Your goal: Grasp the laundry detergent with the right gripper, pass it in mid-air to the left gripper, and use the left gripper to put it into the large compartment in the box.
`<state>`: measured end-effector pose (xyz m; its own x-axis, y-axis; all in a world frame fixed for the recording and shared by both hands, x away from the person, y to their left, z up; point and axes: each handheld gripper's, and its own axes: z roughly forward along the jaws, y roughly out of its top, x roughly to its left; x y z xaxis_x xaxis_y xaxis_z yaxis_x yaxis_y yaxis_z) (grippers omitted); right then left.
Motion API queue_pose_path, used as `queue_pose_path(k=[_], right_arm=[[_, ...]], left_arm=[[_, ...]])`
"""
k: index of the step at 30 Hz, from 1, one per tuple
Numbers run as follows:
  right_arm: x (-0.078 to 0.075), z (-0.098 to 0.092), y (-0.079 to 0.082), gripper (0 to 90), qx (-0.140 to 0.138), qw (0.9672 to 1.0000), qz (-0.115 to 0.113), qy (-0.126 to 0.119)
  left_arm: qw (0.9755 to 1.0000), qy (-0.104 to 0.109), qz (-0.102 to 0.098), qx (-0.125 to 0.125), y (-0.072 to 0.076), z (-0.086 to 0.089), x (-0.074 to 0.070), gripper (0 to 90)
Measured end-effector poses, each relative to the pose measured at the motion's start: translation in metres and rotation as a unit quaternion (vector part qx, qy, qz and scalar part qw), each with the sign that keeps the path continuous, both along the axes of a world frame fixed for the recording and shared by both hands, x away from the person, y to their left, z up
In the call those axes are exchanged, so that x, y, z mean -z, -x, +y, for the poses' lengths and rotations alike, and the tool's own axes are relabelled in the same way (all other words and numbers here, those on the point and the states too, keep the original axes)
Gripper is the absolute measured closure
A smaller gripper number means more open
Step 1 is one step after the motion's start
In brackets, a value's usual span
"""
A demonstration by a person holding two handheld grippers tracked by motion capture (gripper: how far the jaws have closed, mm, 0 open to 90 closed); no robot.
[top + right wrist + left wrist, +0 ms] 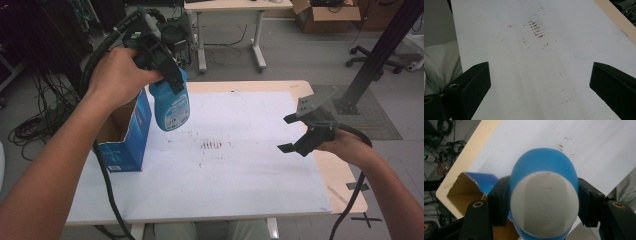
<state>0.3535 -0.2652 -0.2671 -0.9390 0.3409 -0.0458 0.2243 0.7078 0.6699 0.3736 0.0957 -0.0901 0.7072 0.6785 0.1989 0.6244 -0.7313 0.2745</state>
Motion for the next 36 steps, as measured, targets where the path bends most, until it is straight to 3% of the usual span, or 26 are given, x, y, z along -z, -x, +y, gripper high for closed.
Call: queue_pose_path(k=[6, 10, 16, 21, 26, 36], right_arm=[[-0.005, -0.008, -0.002, 3.1, 0.009, 0.9999, 0.000, 0.010], [-0.006, -0.012, -0.003, 3.1, 0.013, 0.9998, -0.004, 0.015], [-0.009, -0.015, -0.003, 3.4, 0.019, 0.9996, -0.005, 0.018], [-0.010, -0.017, -0.003, 3.7, 0.020, 0.9995, -0.007, 0.022], [-0.009, -0.017, -0.005, 3.7, 0.021, 0.9995, -0.004, 0.023], [-0.009, -0.014, -0.007, 4.0, 0.016, 0.9995, -0.007, 0.028]], left_arm=[[0.9979, 0.015, -0.013, -0.061, -0.005, 0.017, -0.016, 38.0], [0.9936, 0.021, -0.022, -0.109, -0.009, 0.028, -0.024, 38.0], [0.9847, 0.031, -0.025, -0.170, -0.014, 0.051, -0.037, 38.0], [0.9752, 0.034, -0.031, -0.217, -0.015, 0.070, -0.046, 38.0], [0.9671, 0.036, -0.034, -0.249, -0.013, 0.086, -0.048, 38.0], [0.9547, 0.040, -0.031, -0.293, -0.011, 0.108, -0.044, 38.0]])
